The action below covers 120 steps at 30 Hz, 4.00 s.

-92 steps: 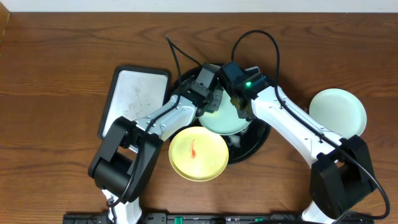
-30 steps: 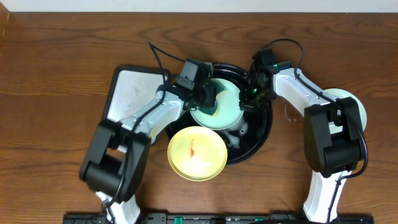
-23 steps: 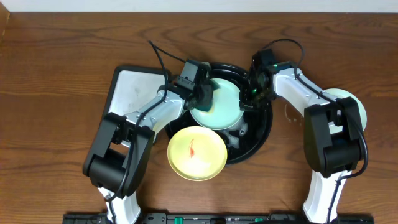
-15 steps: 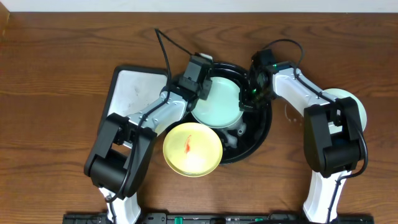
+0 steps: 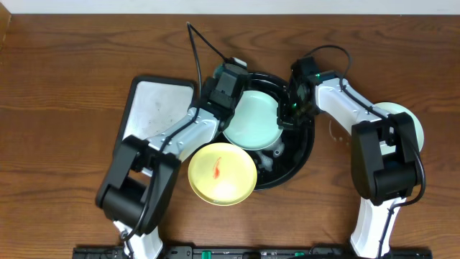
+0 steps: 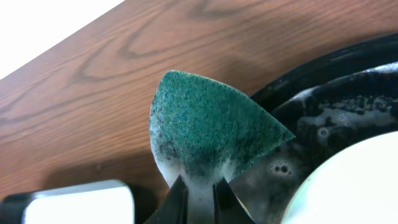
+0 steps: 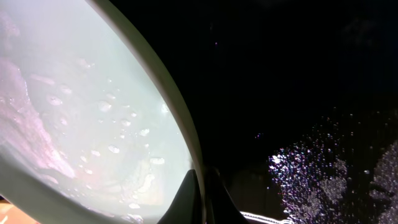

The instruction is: Clean dirty plates on tray and stack at the side

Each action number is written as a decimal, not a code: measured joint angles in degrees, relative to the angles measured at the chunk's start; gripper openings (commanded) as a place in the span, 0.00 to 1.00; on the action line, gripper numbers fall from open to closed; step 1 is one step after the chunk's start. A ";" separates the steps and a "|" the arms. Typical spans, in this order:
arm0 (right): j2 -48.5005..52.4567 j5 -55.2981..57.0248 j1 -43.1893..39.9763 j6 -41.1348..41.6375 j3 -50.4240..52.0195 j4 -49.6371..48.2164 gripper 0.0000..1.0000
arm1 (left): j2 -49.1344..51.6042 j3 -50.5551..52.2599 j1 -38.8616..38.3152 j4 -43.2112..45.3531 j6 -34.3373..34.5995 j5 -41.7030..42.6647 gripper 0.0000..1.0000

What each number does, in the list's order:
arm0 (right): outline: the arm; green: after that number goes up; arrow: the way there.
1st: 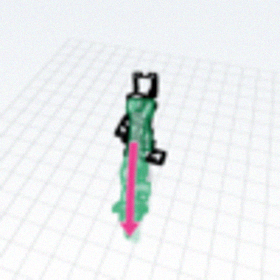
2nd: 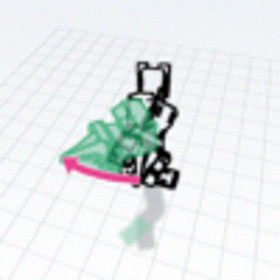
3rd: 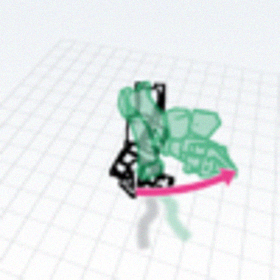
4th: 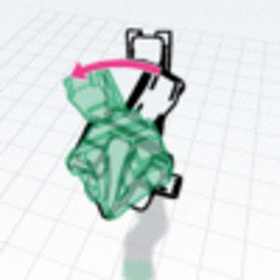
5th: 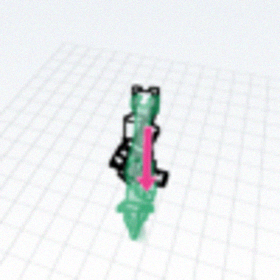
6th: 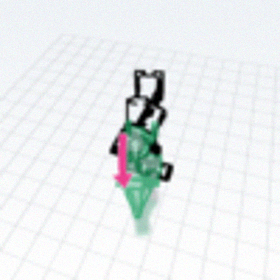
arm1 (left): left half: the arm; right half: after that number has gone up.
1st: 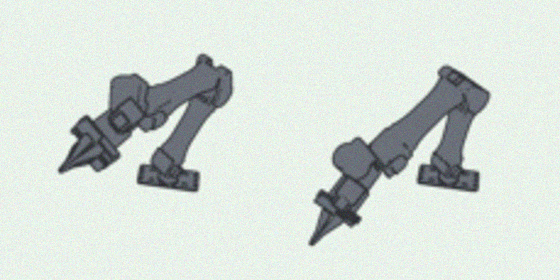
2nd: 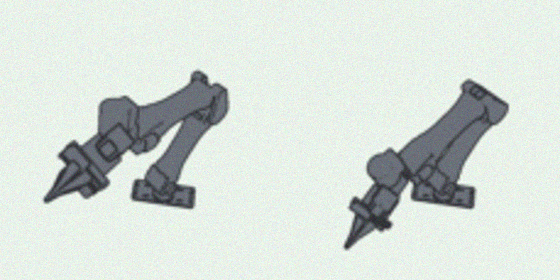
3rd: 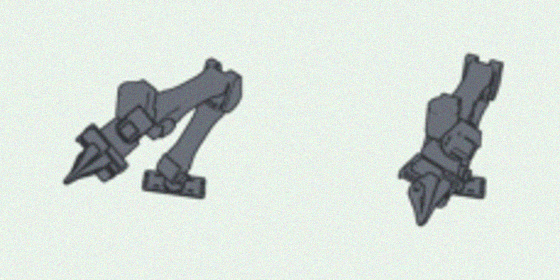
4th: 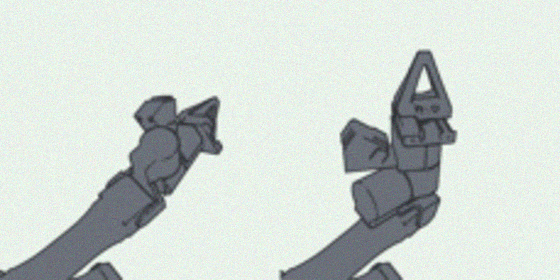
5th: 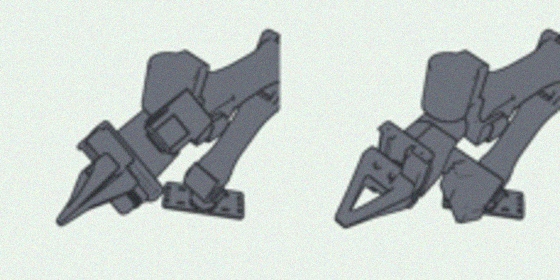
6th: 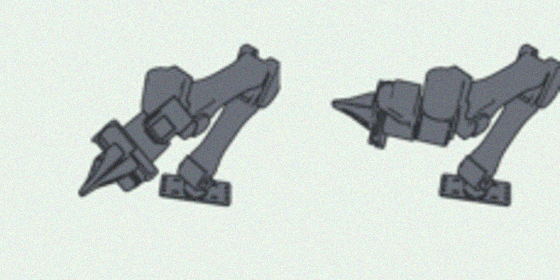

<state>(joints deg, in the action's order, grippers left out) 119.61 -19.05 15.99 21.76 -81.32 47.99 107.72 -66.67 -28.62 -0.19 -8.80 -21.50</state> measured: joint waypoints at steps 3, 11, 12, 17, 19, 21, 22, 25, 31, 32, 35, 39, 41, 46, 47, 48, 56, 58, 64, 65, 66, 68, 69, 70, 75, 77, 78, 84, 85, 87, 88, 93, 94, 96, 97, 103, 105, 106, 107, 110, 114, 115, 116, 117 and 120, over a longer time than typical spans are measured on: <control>0.00 0.07 0.00 -0.02 -0.02 0.04 0.01 | -2.12 0.00 0.00 -3.41 1.57 3.19 0.08; 0.00 0.28 0.00 -0.02 -0.07 0.17 0.01 | -3.56 0.02 -0.15 -11.72 15.17 23.96 0.08; 0.00 0.28 0.00 -0.02 -0.07 0.17 0.01 | -3.54 0.02 -0.17 -11.87 16.92 26.01 0.08; 0.00 0.31 0.00 -0.02 -0.07 0.15 0.01 | -1.44 0.02 -0.59 -11.76 24.00 32.89 0.08; 0.00 0.33 0.00 -0.02 -0.07 0.15 0.01 | 0.13 0.02 -0.70 -12.11 25.92 34.12 0.08; 0.00 0.33 0.00 -0.02 -0.07 0.15 0.01 | 1.86 0.02 -0.70 -12.20 27.34 34.95 0.08; 0.00 0.33 0.00 -0.02 -0.07 0.15 0.01 | 2.45 -0.02 -0.70 -11.85 28.00 35.12 0.08; 0.00 0.35 0.00 -0.02 -0.07 0.15 0.01 | 2.97 -0.37 -0.55 -11.76 28.85 34.12 0.08; 0.00 0.35 0.00 -0.04 -0.07 0.17 0.01 | 3.76 -1.05 -0.46 -10.64 27.19 22.08 0.08; 0.00 0.35 0.00 -0.02 -0.07 0.15 0.01 | 3.82 -1.05 -0.48 -10.29 25.64 20.28 0.08; 0.00 0.24 0.00 0.00 -0.07 -0.02 0.01 | 4.31 -1.03 -1.51 -8.24 20.00 15.37 0.08; 0.00 -0.07 0.00 0.17 -0.13 -0.52 0.01 | 5.31 -1.03 -2.56 -4.59 12.35 9.44 0.08; 0.00 -0.09 0.00 0.20 -0.17 -0.57 0.01 | 5.51 -1.01 -3.32 -3.78 9.57 6.88 0.08; 0.00 -0.07 0.00 0.22 -0.24 -0.50 0.01 | 5.55 -1.03 -5.09 -2.60 5.55 0.66 0.08; 0.00 -0.07 0.00 0.22 -0.24 -0.48 0.01 | 5.55 -1.03 -5.20 -2.38 5.29 -0.33 0.08; 0.00 -0.07 0.00 0.22 -0.24 -0.46 0.01 | 5.53 -1.03 -5.27 -2.25 5.09 -1.22 0.08; 0.00 0.81 -0.02 0.15 -0.28 0.83 0.01 | 2.23 -1.01 -4.81 -2.64 3.74 -6.16 0.08; 0.00 1.03 -0.02 0.15 -0.28 0.83 0.01 | 0.24 -1.03 -3.85 -3.34 3.87 -7.30 0.08; -0.02 1.11 -0.02 -0.50 -0.28 0.87 0.01 | -9.29 -1.03 -0.44 -11.76 6.56 -6.40 0.08; -0.02 1.18 -0.02 -0.79 -0.31 0.87 0.01 | -10.71 -1.03 0.31 -13.88 7.50 -5.29 0.08; -0.02 1.22 0.00 -1.22 -0.31 0.85 0.01 | -12.20 -1.07 1.36 -16.48 8.44 -3.74 0.08; -0.02 1.25 0.00 -2.19 -0.31 0.59 0.01 | -14.21 -1.09 3.89 -21.33 10.36 -0.48 0.08; -0.02 1.27 0.00 -2.75 -0.31 0.50 0.01 | -14.71 -1.09 5.07 -23.43 11.45 0.81 0.08; -0.02 1.27 0.00 -3.48 -0.31 0.33 0.01 | -15.19 -1.11 7.52 -26.73 13.03 3.37 0.08; -0.31 2.86 0.11 -7.37 -0.48 -0.02 0.01 | -14.58 -1.09 16.15 -35.19 16.61 11.87 0.08; -1.18 7.45 0.46 -9.03 -0.72 0.85 0.01 | -13.86 -1.07 19.69 -36.50 17.40 15.21 0.08; -1.81 9.99 0.79 -9.68 -0.72 1.20 0.01 | -13.40 -1.07 21.51 -36.79 17.84 16.87 0.08; -10.86 26.77 5.40 -12.44 -1.16 1.97 0.01 | -12.46 -1.07 27.85 -36.94 18.95 23.74 0.08; -12.87 30.03 6.69 -12.92 -1.42 1.44 0.01 | -12.46 -1.07 28.39 -36.92 19.15 24.20 0.08; -16.15 36.22 9.31 -14.21 -1.90 0.26 0.01 | -12.46 -1.07 29.29 -36.92 19.34 25.05 0.08; -17.14 38.82 10.45 -14.82 -2.01 -0.39 0.01 | -12.46 -1.07 29.57 -36.92 19.34 25.38 0.08; -20.39 54.45 17.25 -18.95 -2.23 -3.91 0.01 | -12.46 -1.07 29.92 -36.92 19.37 26.14 0.09; -20.55 56.83 18.40 -19.91 -2.23 -4.50 0.01 | -12.46 -1.07 29.92 -36.92 19.37 26.25 0.09; -20.59 59.78 19.91 -21.53 -2.23 -4.94 0.01 | -12.46 -1.07 29.92 -36.92 19.37 26.34 0.09; -20.59 61.11 20.33 -22.38 -2.23 -5.01 0.01 | -12.46 -1.07 29.92 -36.92 19.37 26.34 0.09; -20.59 67.56 21.42 -26.43 -2.23 -5.92 0.01 | -12.46 -1.07 29.92 -36.89 19.45 26.34 0.13; -20.59 69.94 22.27 -27.80 -2.23 -6.27 0.01 | -12.46 -1.07 29.92 -36.89 19.50 26.32 0.13; -20.59 71.34 23.12 -28.41 -2.23 -6.32 0.01 | -12.46 -1.07 29.92 -36.89 19.52 26.32 0.13; -20.59 72.54 23.85 -28.83 -2.23 -6.32 0.01 | -12.46 -1.07 29.92 -36.89 19.50 26.34 0.14; -20.59 75.10 26.32 -30.47 -2.23 -6.27 0.01 | -12.46 -1.07 29.92 -36.89 19.52 26.34 0.13; -20.79 77.99 29.24 -32.24 -2.23 -6.27 0.01 | -12.46 -1.07 29.92 -36.89 19.52 26.34 0.14; -20.85 78.77 29.86 -32.59 -2.23 -6.27 0.01 | -12.46 -1.07 29.92 -36.89 19.52 26.34 0.14; -21.03 79.65 30.62 -32.98 -2.23 -6.25 0.01 | -12.46 -1.07 29.92 -36.92 19.52 26.34 0.13; -21.14 80.19 31.04 -33.27 -2.23 -6.21 0.01 | -12.46 -1.07 29.92 -36.92 19.52 26.34 0.14; -21.59 81.96 32.50 -34.34 -2.23 -6.21 0.01 | -12.46 -1.07 29.92 -36.92 19.52 26.34 0.14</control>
<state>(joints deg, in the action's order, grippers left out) 98.02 62.92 48.49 -12.58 -83.55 41.78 95.26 -67.75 1.30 -37.10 10.72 4.84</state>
